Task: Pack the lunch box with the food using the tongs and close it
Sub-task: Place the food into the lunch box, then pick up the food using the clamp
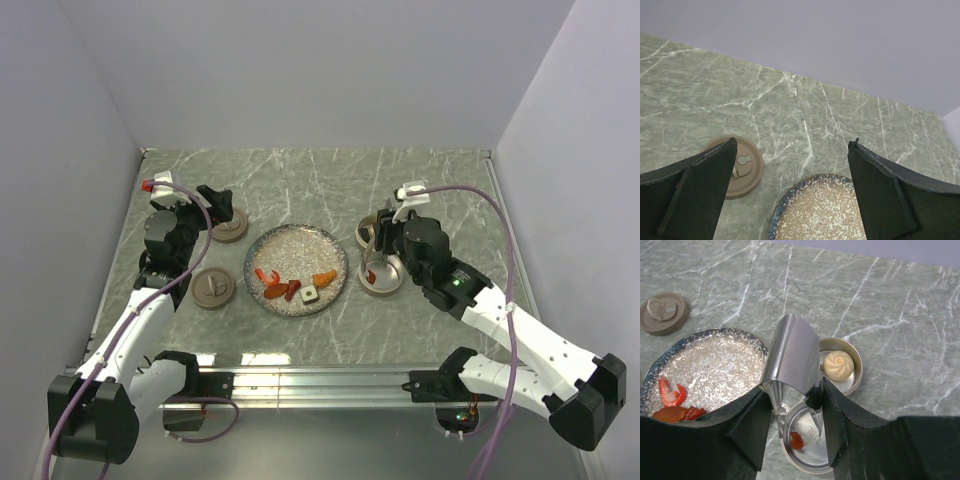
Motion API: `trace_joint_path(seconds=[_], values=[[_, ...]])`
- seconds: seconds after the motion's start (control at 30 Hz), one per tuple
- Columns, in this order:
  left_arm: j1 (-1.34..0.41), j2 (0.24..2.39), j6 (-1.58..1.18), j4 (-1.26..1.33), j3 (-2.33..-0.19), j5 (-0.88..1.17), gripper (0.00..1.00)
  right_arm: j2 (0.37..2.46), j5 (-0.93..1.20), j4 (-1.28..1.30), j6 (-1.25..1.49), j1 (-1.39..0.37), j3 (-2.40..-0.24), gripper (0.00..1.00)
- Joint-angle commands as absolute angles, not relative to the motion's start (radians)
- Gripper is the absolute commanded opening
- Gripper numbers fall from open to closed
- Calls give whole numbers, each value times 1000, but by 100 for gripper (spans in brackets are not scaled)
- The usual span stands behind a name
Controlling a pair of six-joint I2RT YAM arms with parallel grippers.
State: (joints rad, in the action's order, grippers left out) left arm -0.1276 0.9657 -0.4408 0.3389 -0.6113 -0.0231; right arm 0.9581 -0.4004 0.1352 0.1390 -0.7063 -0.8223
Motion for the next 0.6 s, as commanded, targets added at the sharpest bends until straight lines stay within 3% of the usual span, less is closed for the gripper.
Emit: trace_joint_path(seconds=[0.0,0.3,0.57], values=[[-126,948,-449,377,-626,-9,99,950,-428,91,130,-701,-845,50],[-126,943,-451,379,-623,-9,99,916,-347,3,140,-755,-841,49],[-126,936,-448,374,-621,-15,99,1046,-288,-63,162,-828,-908,49]])
